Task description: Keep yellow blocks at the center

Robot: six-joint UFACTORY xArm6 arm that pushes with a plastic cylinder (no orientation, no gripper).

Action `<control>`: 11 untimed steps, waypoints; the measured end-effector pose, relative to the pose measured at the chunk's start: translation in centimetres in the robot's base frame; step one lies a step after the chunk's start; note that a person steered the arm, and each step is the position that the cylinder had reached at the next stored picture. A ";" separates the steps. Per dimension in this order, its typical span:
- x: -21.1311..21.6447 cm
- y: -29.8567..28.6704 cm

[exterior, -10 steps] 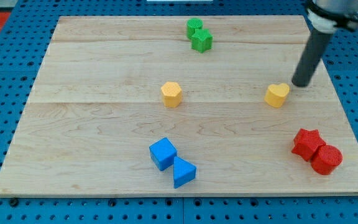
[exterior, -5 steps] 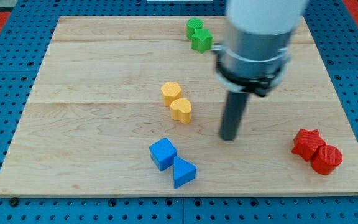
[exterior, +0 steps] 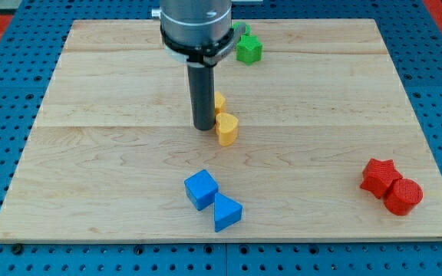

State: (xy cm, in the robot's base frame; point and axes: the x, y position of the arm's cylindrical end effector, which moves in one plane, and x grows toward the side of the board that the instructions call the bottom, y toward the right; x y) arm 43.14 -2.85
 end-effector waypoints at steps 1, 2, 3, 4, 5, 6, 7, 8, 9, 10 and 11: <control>3.4 -1.8; 5.8 0.5; 6.1 6.2; 4.7 7.7; 2.9 6.0; 2.5 4.5; 3.5 5.0; 5.7 1.7; 2.0 0.8; 0.7 2.9; 5.6 8.8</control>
